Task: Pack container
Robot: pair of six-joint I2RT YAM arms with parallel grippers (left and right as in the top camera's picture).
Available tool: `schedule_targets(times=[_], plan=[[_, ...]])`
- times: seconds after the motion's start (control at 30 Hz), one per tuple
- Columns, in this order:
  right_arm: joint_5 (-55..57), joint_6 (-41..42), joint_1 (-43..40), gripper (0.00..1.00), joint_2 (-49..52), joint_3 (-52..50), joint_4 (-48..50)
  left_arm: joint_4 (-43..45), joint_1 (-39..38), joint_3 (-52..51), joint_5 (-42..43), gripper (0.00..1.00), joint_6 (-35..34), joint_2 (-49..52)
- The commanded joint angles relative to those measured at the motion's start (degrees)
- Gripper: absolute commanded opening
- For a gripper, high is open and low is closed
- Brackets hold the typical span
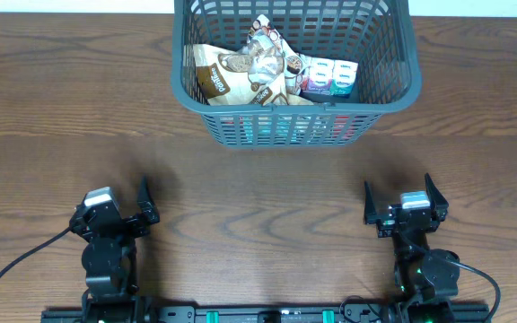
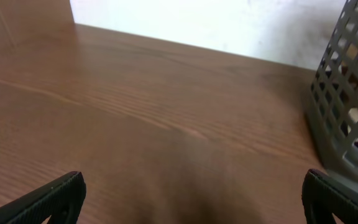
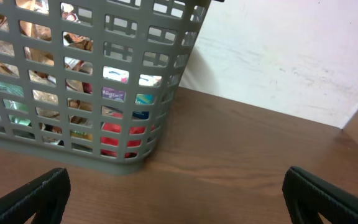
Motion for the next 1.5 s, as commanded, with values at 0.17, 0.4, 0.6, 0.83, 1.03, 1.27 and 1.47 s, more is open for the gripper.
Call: schedule_targets(times=[0.17, 0.4, 0.6, 0.83, 1.03, 1.27, 1.47], plan=[[0.35, 0.92, -0.68, 0.99, -0.35, -0.17, -0.22, -0.94, -0.22, -1.79, -0.09, 0.99, -0.68, 2.69], [0.35, 0.9, -0.68, 0.99, -0.35, -0.17, -0.22, -0.94, -0.22, -1.79, -0.07, 0.99, -0.68, 3.04], [0.35, 0.92, -0.68, 0.99, -0.35, -0.17, -0.22, -0.94, -0.22, -1.79, -0.09, 0.99, -0.68, 3.04], [0.35, 0.9, -0.68, 0.99, -0.35, -0.17, -0.22, -0.94, -0.22, -1.79, -0.09, 0.99, -0.68, 3.04], [0.35, 0.9, -0.68, 0.99, -0.35, -0.17, -0.22, -0.94, -0.22, -1.79, -0.09, 0.99, -0.68, 3.04], [0.35, 0.92, -0.68, 0.99, -0.35, -0.17, -0.22, -0.94, -0.22, -1.79, -0.09, 0.99, -0.68, 3.04], [0.35, 0.92, -0.68, 0.99, -0.35, -0.17, -0.22, -0.94, -0.22, -1.79, -0.09, 0.99, -0.68, 3.04]])
